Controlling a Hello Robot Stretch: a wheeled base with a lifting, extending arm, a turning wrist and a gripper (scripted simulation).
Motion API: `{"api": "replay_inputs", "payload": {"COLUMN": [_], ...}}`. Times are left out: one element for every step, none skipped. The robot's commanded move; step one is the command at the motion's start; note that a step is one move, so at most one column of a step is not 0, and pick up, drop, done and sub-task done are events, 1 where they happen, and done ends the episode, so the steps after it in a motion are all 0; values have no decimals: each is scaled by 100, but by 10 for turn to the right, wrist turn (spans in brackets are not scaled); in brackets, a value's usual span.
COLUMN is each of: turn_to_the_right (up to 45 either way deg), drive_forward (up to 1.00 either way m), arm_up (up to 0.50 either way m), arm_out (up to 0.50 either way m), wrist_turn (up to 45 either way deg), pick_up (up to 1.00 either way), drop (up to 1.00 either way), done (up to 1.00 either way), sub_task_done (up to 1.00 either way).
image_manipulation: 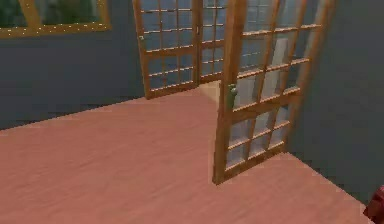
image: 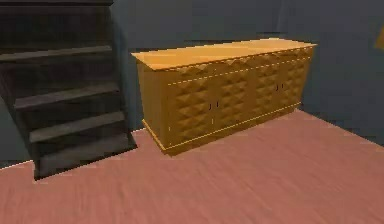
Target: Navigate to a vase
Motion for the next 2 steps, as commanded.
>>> {"api": "replay_inputs", "payload": {"turn_to_the_right": [450,300], "drive_forward": [0,0], "arm_up": [0,0], "arm_out": [0,0], "wrist_turn": [0,0], "pick_up": [0,0], "drop": [0,0], "done": [0,0], "sub_task_done": [0,0]}}
